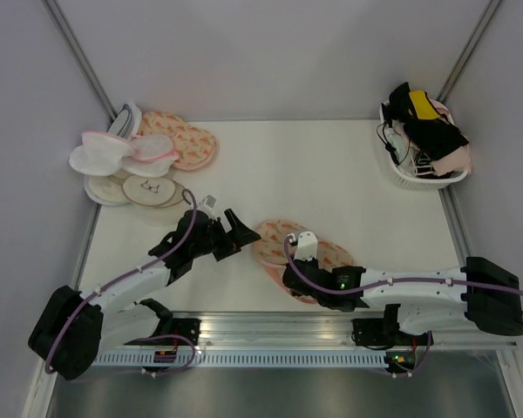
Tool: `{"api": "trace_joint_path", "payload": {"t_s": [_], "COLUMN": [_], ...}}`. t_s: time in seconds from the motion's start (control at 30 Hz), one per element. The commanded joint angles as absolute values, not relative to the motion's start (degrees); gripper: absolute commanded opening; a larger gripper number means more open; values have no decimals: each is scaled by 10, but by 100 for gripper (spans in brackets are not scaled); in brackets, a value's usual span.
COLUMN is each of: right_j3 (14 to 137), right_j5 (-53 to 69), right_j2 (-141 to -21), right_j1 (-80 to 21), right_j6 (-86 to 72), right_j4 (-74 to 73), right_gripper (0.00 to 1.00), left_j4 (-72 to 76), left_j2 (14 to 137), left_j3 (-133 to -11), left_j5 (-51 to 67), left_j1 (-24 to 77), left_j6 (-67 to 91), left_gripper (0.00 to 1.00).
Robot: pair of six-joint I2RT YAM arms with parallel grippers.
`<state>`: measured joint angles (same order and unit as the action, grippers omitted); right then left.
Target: Unzip the laundry bag and remove the bra
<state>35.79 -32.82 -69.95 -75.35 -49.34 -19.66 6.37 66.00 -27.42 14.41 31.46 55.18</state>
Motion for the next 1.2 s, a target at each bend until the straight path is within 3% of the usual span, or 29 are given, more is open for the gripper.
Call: {"api": "trace_joint_path", "payload": {"t_s": [0.0,0.2,0.37,0.43,0.53,0.63,0.67,0.77,1.17], "right_j3": [353,355,358,358,355,356,358,360,329], "right_j5": [-257,-183,-144,-141,-148,-163,-169,-177,-178], "right_j2": [-704,-745,-776,-782,-779,-773,-773,-772,-711], "right_j1": [-750,-749,-749,-750,-749,-749,-749,-750,-749], "right_j6": [-462,-438,-432,-432,-429,-426,-426,-426,-462], "right_j4": [-78,26,67,72,69,55,50,32,-83], "right_gripper": [1,0,0,0,0,1,0,0,1], "left_j4": [57,83,123,138,167,178,178,149,42], "left_j2": [576,470,489,518,540,534,525,499,515], "left_j3": [-205,-153,-152,-156,-153,-139,-133,-135,-198], "left_j5": [137,98,96,109,136,138,132,107,13], "left_j1": [342,388,395,396,397,398,398,398,352], "left_j6": [634,722,733,726,722,722,722,716,636], "left_gripper": [100,100,99,94,80,54,29,3,2]}}
